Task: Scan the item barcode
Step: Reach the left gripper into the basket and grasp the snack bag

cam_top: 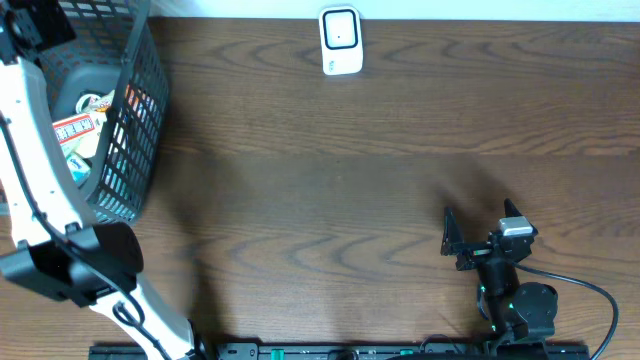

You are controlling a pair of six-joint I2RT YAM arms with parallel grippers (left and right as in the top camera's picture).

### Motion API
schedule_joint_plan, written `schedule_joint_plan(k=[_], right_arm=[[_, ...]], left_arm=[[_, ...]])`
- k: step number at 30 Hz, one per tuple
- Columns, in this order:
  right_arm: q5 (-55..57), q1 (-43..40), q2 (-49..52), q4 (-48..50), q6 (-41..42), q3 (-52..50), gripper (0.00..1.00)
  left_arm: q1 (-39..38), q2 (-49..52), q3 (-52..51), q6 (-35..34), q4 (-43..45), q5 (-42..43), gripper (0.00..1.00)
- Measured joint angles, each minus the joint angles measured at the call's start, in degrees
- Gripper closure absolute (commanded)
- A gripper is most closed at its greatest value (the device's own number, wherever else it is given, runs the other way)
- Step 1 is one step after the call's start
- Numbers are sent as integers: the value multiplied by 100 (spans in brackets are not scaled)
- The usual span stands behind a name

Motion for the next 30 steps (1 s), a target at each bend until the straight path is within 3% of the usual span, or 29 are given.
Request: schedule_joint_plan(k=[10, 21, 26, 30], right_arm=[[0, 0, 2, 2, 0, 0, 1], [0, 0, 2, 0, 0, 0, 1], [2, 0, 2, 0, 0, 0, 1], [2, 0, 2, 0, 0, 0, 1]], left_arm=[[415, 599, -20, 1296, -9, 717, 2], [1340, 809, -629, 3388, 72, 3040, 2], [1309, 852, -1272, 4505, 293, 3388, 2], [1193, 887, -1644, 4970, 761, 3261, 2]])
